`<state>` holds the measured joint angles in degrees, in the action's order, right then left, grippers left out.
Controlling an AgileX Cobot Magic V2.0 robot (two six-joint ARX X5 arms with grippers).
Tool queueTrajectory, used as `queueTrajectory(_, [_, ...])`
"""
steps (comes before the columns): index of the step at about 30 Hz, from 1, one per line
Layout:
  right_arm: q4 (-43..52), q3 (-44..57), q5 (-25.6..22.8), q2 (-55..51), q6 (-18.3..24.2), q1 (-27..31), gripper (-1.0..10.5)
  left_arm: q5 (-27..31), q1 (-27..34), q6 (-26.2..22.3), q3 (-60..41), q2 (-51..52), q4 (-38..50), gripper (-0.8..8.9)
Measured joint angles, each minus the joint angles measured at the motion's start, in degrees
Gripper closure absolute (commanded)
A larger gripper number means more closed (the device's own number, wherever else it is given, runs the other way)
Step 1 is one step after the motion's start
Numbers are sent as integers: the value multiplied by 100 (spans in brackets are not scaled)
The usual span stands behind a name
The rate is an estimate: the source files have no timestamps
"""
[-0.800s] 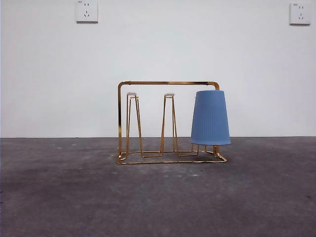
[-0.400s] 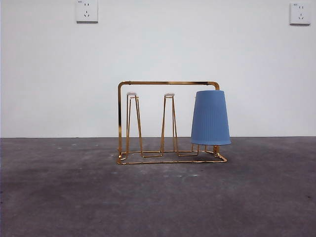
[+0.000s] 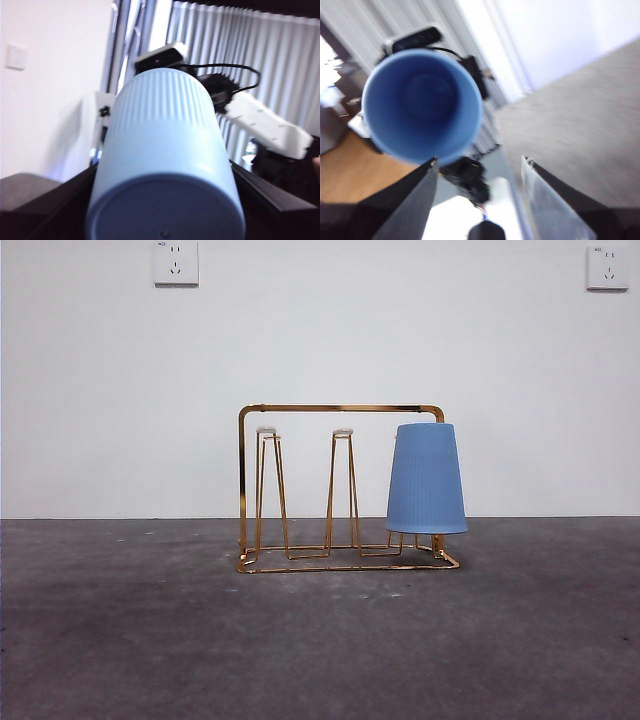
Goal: Pick up cup 1,put cup 1 in the cup rack,pick up cup 2,put cup 2 in the cup rack
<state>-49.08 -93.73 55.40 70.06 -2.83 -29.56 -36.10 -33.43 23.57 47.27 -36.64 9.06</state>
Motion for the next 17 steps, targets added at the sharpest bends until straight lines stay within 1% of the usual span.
queueTrajectory(2, [-350, 0, -310, -177, 186, 186, 664, 92, 87, -48, 4, 4, -212, 822])
queueTrajectory(6, [-1108, 0, -1290, -608, 557, 535, 665, 667, 295, -184, 11, -57, -793, 822])
queueTrajectory(10, [-1700, 0, -2083, -885, 852, 634, 666, 1082, 439, -339, 330, -382, -1685, 822])
queueTrajectory(13, [-1893, 0, -2424, -981, 960, 634, 666, 1392, 455, -601, 957, -887, -2586, 822])
queueTrajectory(17, [-2044, 0, -2500, -997, 1008, 634, 666, 1902, 455, -977, 1860, -1703, -3886, 822])
